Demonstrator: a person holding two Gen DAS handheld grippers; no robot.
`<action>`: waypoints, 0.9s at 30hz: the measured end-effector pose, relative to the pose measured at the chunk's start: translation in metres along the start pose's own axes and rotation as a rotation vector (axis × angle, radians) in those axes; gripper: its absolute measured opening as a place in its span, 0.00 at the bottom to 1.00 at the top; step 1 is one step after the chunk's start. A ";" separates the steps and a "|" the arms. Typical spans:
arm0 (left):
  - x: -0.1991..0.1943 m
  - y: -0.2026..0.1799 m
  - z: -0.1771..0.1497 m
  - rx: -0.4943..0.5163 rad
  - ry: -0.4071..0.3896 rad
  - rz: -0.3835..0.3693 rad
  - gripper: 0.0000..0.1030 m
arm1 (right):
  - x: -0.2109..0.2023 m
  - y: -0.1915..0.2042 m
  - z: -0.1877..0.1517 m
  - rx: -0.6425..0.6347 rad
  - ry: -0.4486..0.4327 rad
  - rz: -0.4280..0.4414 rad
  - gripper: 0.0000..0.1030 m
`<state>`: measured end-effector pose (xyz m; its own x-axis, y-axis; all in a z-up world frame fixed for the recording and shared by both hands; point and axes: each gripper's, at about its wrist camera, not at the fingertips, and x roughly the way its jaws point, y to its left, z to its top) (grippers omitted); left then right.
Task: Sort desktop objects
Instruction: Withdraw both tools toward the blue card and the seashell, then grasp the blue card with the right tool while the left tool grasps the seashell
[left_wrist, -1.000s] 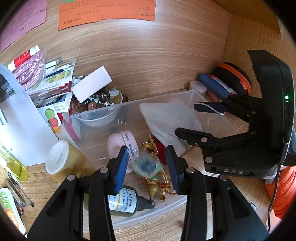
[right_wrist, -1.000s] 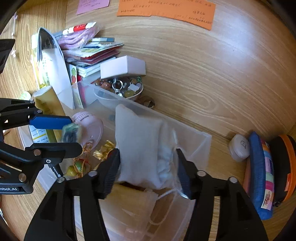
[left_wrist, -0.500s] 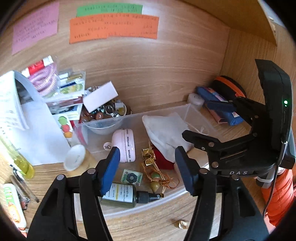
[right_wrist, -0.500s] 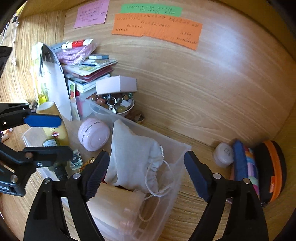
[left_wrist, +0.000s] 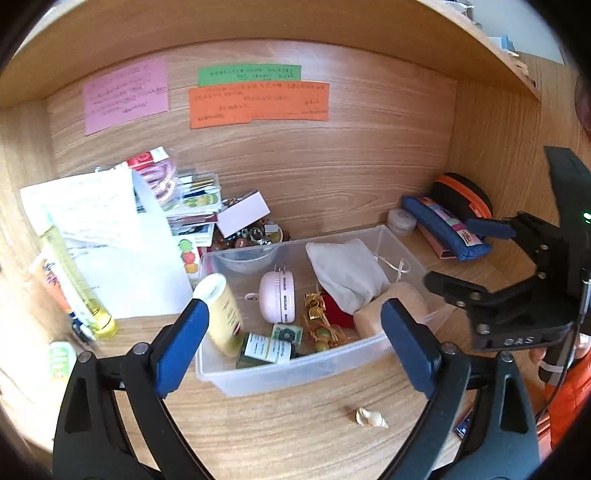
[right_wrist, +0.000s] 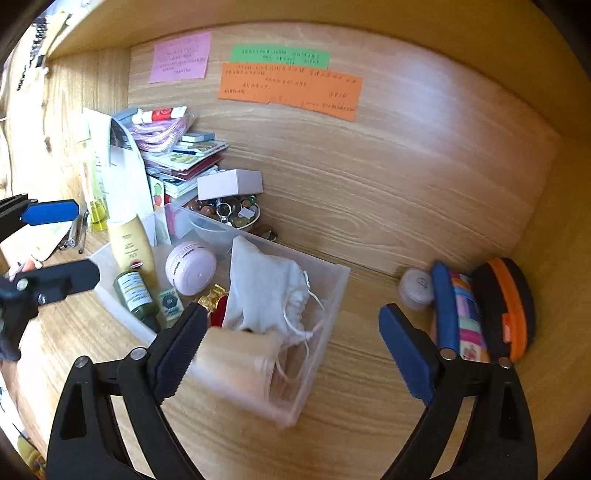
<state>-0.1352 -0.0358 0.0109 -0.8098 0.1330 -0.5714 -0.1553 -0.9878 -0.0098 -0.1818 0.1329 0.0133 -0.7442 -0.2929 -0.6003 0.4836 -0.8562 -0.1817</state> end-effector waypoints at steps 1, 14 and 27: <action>-0.003 0.000 -0.002 -0.002 0.000 0.004 0.93 | -0.007 0.001 -0.003 -0.001 -0.010 -0.009 0.94; -0.031 -0.005 -0.046 -0.041 0.037 0.058 0.95 | -0.063 0.003 -0.052 0.056 -0.029 -0.036 0.95; -0.027 -0.025 -0.087 -0.048 0.105 0.059 0.95 | -0.082 0.016 -0.121 0.152 0.030 -0.034 0.95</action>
<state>-0.0599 -0.0216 -0.0449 -0.7526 0.0682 -0.6549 -0.0800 -0.9967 -0.0119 -0.0574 0.1940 -0.0347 -0.7441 -0.2516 -0.6188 0.3813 -0.9206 -0.0842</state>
